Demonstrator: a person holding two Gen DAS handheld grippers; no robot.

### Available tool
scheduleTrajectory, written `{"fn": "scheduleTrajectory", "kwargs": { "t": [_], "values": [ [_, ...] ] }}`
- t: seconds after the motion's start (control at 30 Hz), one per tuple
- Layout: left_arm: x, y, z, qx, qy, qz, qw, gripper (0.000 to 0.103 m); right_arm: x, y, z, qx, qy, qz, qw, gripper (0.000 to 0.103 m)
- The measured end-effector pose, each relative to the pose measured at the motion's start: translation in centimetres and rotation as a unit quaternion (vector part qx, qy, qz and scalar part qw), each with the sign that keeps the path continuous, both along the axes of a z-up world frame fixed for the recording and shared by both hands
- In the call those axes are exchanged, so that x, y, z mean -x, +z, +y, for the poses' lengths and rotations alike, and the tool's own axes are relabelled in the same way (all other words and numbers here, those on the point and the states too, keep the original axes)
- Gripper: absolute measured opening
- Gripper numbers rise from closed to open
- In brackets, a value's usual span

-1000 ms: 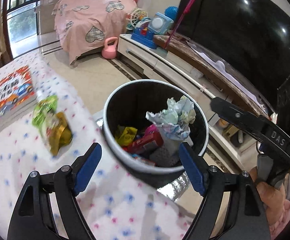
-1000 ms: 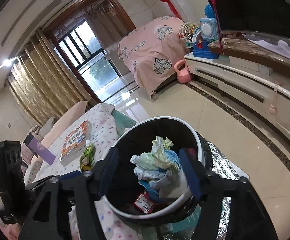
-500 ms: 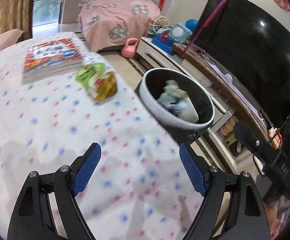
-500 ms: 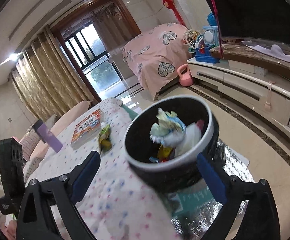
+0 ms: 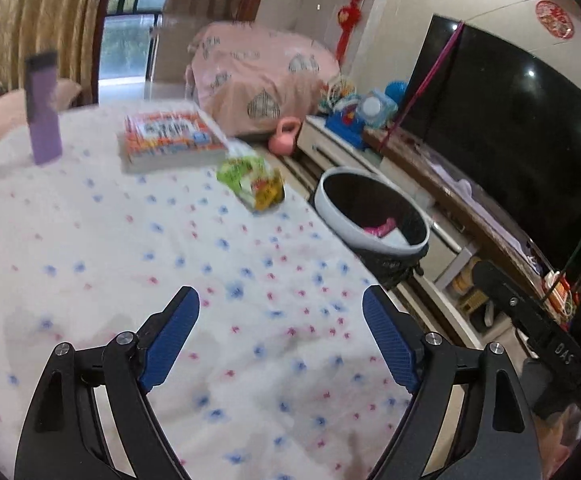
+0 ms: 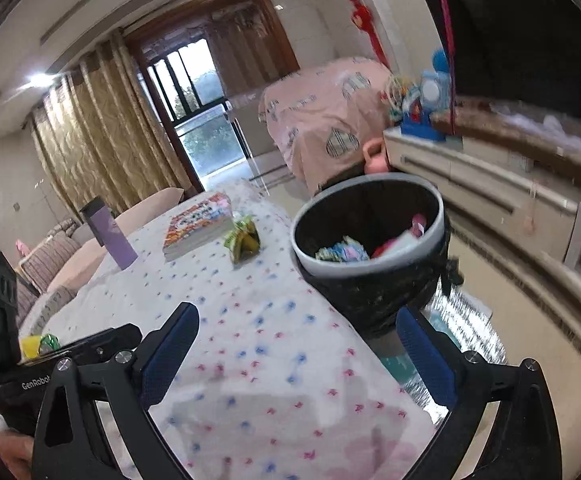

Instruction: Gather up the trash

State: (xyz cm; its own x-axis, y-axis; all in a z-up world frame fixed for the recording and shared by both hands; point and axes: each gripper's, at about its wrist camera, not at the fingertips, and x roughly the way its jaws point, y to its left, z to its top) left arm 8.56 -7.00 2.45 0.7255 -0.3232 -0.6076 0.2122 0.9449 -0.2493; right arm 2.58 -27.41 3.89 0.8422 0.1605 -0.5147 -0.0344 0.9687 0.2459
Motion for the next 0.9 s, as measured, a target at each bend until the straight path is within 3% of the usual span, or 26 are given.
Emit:
{"fn": "scheduleTrajectory", "kwargs": {
  "t": [0.17,0.3,0.57,0.9],
  "values": [
    [3.5,2.3,1.1,-0.011,0.026,-0.074,0.9969,0.103,2.9,3.2,2.2,0.044,-0.004,-0.067,0.997,0.103],
    [6.0,2.2,2.0,-0.035,0.061,-0.119,0.9904,0.103,5.2,4.1,4.1,0.082,-0.007,-0.114,0.99,0.103],
    [6.7,1.0,2.9,-0.064,0.089,-0.124,0.9863,0.103,5.6,1.6,5.3,0.096,-0.012,-0.113,0.989,0.103],
    [7.6,0.9,2.3,-0.096,0.108,-0.14,0.9795,0.103,5.6,0.9,4.8,0.089,-0.022,-0.112,0.989,0.103]
  ]
}}
